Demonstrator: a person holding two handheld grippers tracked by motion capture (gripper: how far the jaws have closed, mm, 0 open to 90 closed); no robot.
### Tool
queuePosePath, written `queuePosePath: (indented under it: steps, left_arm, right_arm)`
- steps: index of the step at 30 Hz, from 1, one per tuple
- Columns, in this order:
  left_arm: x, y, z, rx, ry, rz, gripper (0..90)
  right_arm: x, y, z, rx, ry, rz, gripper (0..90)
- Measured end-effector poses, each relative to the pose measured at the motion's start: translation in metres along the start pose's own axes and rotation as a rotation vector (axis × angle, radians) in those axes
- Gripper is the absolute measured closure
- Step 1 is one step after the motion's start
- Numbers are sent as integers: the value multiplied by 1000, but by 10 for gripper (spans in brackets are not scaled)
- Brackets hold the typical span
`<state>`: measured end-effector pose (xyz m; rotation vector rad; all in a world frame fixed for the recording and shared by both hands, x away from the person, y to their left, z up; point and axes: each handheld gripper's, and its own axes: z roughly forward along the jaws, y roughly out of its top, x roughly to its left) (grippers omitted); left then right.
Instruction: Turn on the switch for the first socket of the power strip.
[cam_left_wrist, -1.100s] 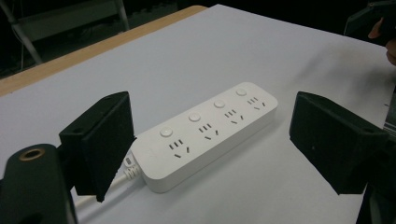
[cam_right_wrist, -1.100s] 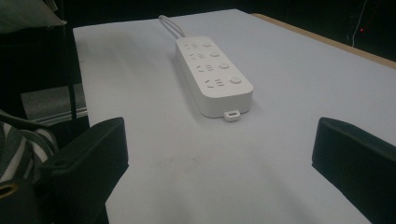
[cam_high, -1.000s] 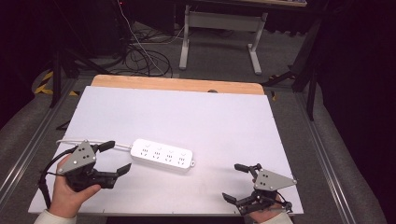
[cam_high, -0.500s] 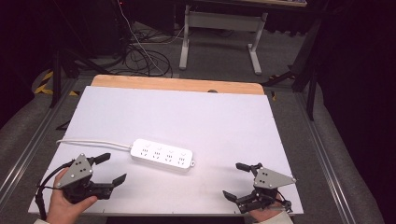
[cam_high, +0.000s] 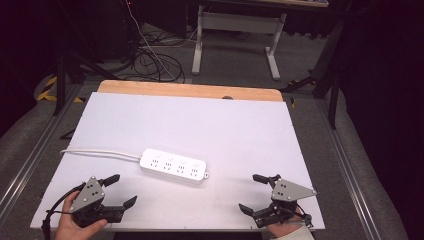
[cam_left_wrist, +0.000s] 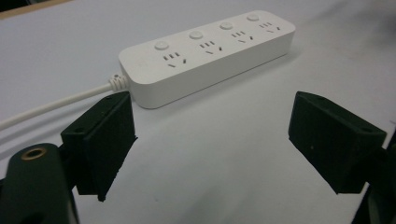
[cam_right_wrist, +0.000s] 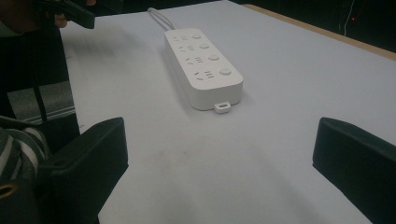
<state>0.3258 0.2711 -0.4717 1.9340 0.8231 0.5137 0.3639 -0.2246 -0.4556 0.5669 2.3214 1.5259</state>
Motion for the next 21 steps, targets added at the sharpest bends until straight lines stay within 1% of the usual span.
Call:
queuePosePath:
  steps: [1,4,6,8,9,11,12,13,15,18,19,21]
  left_arm:
    - [0,1,0,-4,-8,-9,157]
    - [-3,4,1,-18,-14,4,157]
    - [-3,7,-1,-29,-27,-3,156]
    - [-2,10,-4,-25,-43,-13,150]
    - [-1,11,-6,-16,-47,-9,155]
    - [-1,12,-8,-21,-36,4,158]
    - [-1,12,-9,-28,-36,-5,158]
    - [-1,12,-9,-34,-37,0,158]
    - [-1,12,-10,-42,-38,-4,158]
    - [-1,13,-10,-47,-31,-3,158]
    - [-1,13,-10,-47,-27,5,158]
    - [0,13,-10,-37,-23,3,158]
  right_arm:
    - [0,0,0,0,0,0,38]
    - [0,0,0,-1,0,-1,38]
    - [0,0,0,-1,0,-2,38]
    - [0,0,1,0,1,0,38]
    - [0,0,1,0,2,1,38]
    - [0,0,1,-2,3,0,38]
    - [0,0,0,-1,1,0,38]
    - [0,0,0,0,0,0,38]
    - [0,0,0,1,0,1,38]
    - [0,-1,-1,1,-2,2,38]
    - [0,-1,-1,1,-3,3,38]
    - [0,-1,-1,1,-4,4,38]
